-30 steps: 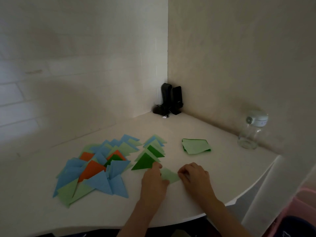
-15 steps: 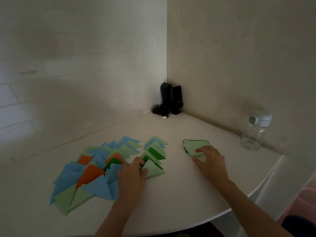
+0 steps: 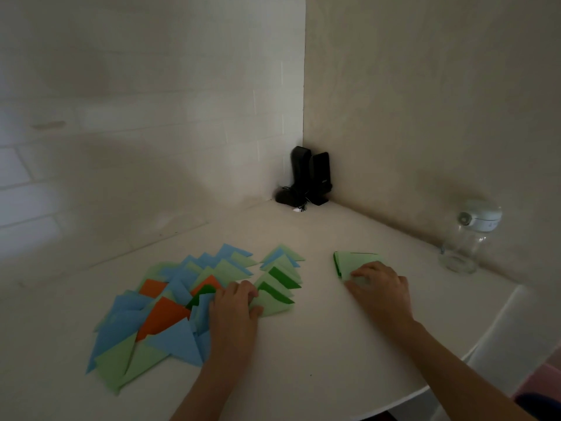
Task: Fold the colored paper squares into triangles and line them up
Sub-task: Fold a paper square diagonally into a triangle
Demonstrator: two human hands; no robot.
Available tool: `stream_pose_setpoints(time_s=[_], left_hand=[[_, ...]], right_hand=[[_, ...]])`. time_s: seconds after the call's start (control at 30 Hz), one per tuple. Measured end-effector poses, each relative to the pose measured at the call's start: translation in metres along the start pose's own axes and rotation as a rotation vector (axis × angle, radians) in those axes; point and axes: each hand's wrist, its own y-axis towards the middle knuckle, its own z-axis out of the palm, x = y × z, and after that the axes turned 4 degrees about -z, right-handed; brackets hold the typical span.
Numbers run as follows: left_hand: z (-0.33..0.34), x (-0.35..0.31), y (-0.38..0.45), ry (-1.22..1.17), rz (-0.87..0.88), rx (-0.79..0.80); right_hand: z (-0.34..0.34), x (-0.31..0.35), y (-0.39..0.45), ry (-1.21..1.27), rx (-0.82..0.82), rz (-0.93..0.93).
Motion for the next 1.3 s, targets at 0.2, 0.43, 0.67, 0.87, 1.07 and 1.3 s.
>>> stream_pose_setpoints(time_s=[0.2,0.43,0.67,0.87,1.07,1.3], left_hand=[[0.001,-0.004,-0.007,-0.079,0.035,-0.001],[-0.009,-0.019,-0.022,-0.099,0.100,-0.018],[-0.005,-0.043,-0.046,-0.177,0.167,0.104],[-0.001,-0.050,-0.060,-0.166,0.214,0.116],[0.006,-0.051,-0.059,-0.235,0.249,0.216],[0.027,-0.056,-0.055,-0.225,0.277,0.208]], right_hand=[[0.001,0.005,0.006,-0.026,0.005,-0.016],[-0.010,0.005,-0.001,-0.028,-0.220,-0.116],[-0.031,0.030,-0.046,0.069,-0.331,-0.355],[-0.013,0.038,-0.079,0.090,-0.117,-0.425],[0.006,0.029,-0.076,0.292,0.051,-0.349],[0.004,0.027,-0.074,0.370,0.049,-0.366]])
